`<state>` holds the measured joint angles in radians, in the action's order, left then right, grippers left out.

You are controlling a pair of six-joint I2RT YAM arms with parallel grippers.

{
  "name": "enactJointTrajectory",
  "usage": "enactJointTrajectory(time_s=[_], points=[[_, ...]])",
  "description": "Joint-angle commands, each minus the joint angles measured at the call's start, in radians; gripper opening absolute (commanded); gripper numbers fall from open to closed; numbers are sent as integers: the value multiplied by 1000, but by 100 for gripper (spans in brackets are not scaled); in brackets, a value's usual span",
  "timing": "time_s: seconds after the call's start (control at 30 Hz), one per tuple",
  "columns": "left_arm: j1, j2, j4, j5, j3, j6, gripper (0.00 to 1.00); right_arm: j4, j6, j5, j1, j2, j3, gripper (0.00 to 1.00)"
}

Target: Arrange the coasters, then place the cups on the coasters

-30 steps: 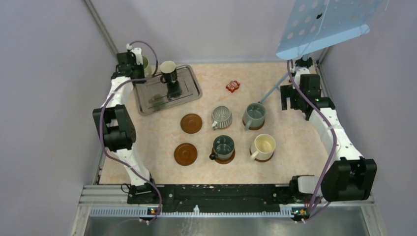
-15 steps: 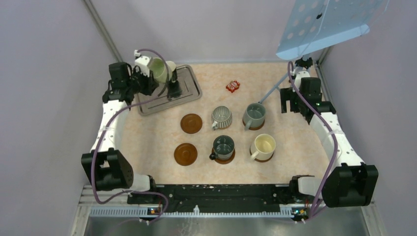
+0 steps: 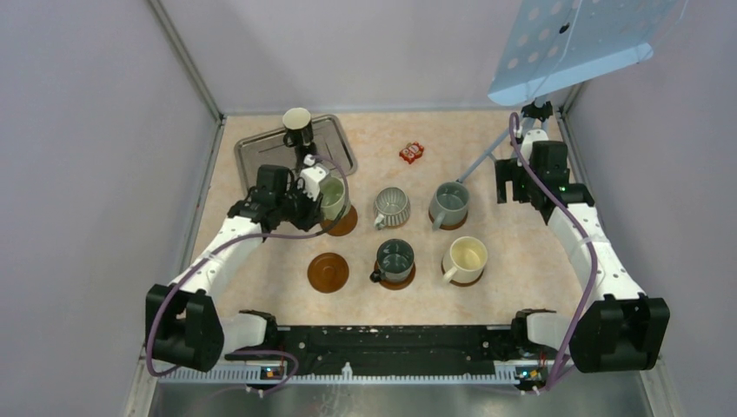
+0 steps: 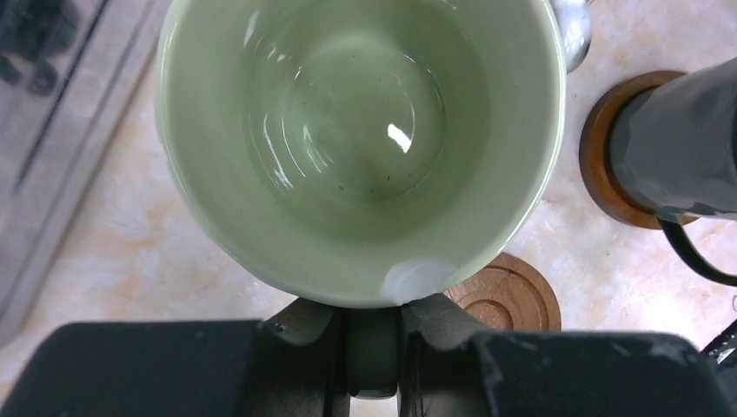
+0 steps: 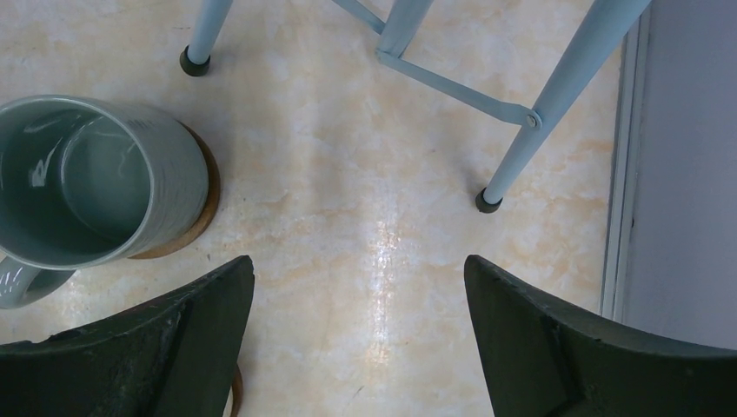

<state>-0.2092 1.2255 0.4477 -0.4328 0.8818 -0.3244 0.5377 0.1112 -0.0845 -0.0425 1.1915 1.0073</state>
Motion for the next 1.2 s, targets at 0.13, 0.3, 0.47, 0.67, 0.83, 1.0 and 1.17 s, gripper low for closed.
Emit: enactJointTrajectory(time_s=[0.13,0.3,0.47,0.67,0.83,1.0,1.17], points=[[-33,-2,-241,47,-83,32,0,-26,-8,-6,6,-36,-1,89],[-36,53,-239,51,-73,6,0,-25,-10,-7,6,-34,-3,89],[-41,98,-235,63,-58,0,0,-25,-10,-12,6,-28,-1,89],[-52,120,-237,123,-75,43,0,-26,-11,-14,6,-27,-4,89],[-60,125,-244,133,-103,82,0,-28,-13,-14,6,-23,-7,89],[-71,130,-252,148,-121,105,0,-32,-13,-12,6,-18,-7,89],[-76,139,-262,182,-128,106,0,-33,-15,-11,5,-13,-7,89]])
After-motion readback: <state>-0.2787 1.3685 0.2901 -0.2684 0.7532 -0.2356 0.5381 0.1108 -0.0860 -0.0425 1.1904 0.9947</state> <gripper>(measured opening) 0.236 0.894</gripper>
